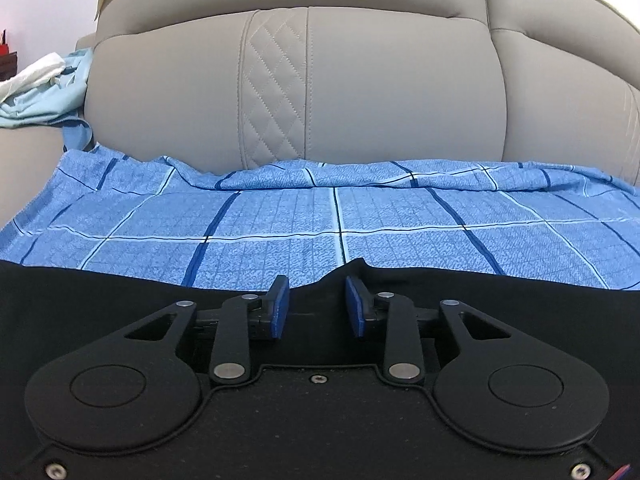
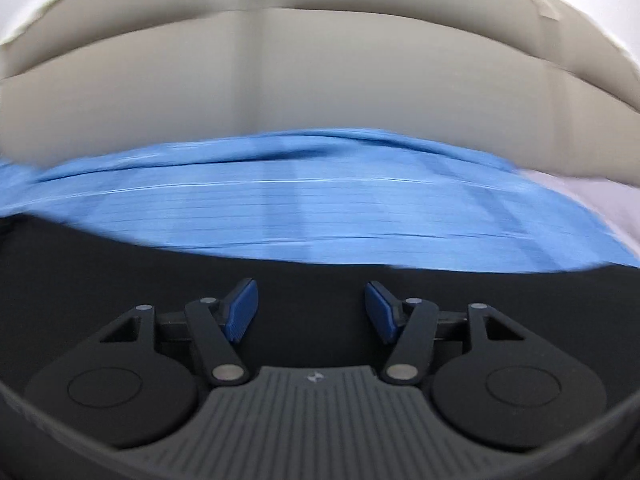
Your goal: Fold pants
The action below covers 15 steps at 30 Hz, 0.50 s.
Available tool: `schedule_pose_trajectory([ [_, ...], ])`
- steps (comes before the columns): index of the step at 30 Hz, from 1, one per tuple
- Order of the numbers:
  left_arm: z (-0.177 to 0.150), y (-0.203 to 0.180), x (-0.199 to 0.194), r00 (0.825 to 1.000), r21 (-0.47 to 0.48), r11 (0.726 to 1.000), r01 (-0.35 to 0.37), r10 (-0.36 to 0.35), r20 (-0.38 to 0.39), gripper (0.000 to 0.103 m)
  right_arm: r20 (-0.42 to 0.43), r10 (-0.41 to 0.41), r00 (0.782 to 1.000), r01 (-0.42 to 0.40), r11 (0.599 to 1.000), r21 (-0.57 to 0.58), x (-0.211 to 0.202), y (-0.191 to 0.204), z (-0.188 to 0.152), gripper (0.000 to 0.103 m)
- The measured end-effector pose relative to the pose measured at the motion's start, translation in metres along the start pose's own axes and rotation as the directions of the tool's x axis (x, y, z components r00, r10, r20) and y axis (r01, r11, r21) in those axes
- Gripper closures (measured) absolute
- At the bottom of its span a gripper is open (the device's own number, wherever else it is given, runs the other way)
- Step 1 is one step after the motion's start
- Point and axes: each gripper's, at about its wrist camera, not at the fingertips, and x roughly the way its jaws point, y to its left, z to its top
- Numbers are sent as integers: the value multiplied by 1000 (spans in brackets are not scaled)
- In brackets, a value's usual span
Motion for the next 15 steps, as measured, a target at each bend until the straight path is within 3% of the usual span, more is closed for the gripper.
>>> schedule_pose_trajectory([
  [3, 0, 0, -1, 1000, -1, 1000, 0, 0, 2, 72, -20, -104, 994, 106, 988, 116, 11, -78, 1, 33],
  [7, 0, -2, -1, 1000, 9, 1000, -9, 9, 4, 72, -50, -249, 967, 254, 940, 227, 18, -166, -2, 32],
  [8, 0, -3, -1, 1000, 10, 1000, -10, 10, 4, 71, -65, -287, 956, 295, 926, 237, 21, -180, -3, 32],
  [10, 0, -4, -1, 1000, 13, 1000, -14, 14, 5, 71, -42, -263, 964, 264, 924, 277, 20, -207, -5, 33],
  [13, 0, -5, -1, 1000, 18, 1000, -22, 22, 6, 70, -103, -375, 921, 389, 879, 275, 27, -223, -3, 20],
  [15, -1, -4, -1, 1000, 17, 1000, -23, 23, 6, 68, -111, -381, 918, 393, 835, 384, 16, -234, -3, 24],
])
